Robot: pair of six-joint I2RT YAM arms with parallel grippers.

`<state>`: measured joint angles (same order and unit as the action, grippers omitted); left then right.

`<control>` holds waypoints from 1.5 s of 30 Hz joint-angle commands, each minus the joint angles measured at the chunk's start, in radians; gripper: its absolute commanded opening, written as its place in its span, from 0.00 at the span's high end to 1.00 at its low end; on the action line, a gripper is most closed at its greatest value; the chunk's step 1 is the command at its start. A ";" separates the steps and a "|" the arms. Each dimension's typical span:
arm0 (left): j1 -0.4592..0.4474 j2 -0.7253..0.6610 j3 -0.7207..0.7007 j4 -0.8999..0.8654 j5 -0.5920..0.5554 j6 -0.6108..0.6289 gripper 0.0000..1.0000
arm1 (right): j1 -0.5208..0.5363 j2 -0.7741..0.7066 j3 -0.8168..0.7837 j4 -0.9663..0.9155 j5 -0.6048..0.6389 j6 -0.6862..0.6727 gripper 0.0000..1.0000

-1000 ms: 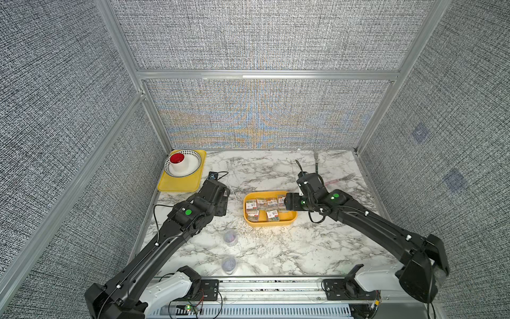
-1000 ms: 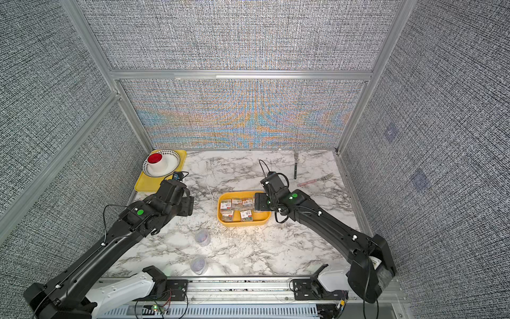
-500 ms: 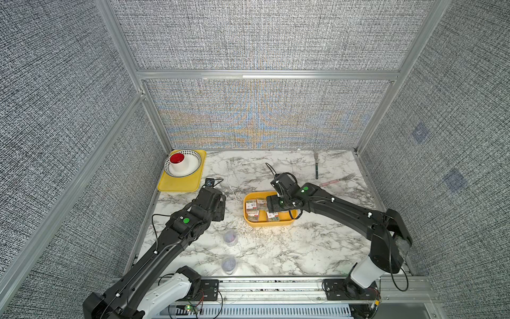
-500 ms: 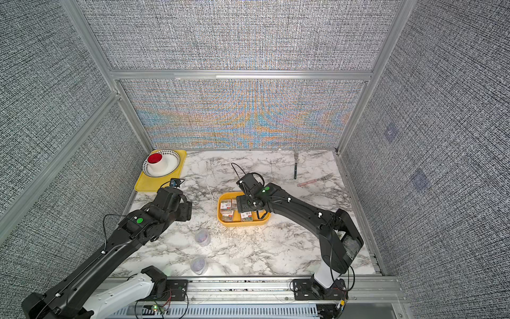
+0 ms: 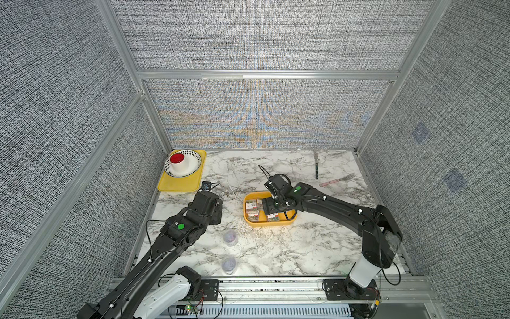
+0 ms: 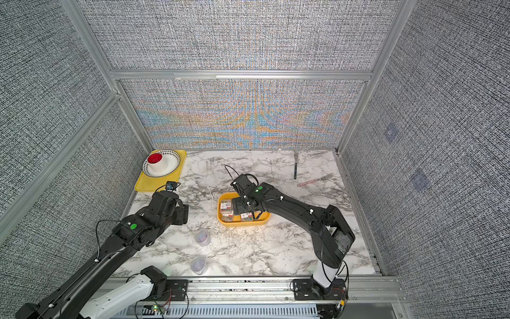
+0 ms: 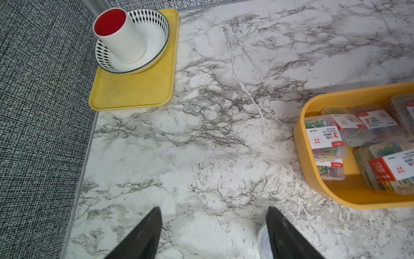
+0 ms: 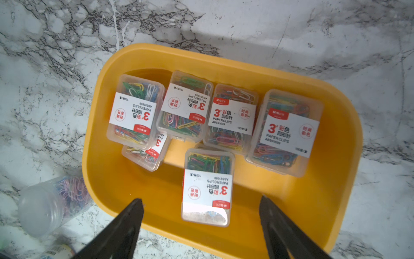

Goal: Take the paper clips out of the storage box
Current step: Pick up the boxed paper clips from the storage box.

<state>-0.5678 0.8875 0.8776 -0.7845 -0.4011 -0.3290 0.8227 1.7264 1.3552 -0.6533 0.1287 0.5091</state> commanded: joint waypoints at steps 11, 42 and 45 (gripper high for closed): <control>0.001 0.001 -0.001 0.012 -0.012 0.006 0.24 | 0.016 0.052 0.000 -0.060 -0.001 0.012 0.15; 0.002 0.014 -0.002 0.021 -0.004 0.012 0.24 | 0.020 0.170 0.044 -0.048 -0.002 0.029 0.35; 0.002 0.013 -0.002 0.020 -0.003 0.013 0.24 | 0.018 0.166 0.053 -0.055 0.011 0.029 0.43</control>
<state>-0.5671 0.9020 0.8764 -0.7803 -0.4007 -0.3183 0.8413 1.8938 1.3994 -0.7074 0.1249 0.5282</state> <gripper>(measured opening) 0.763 0.577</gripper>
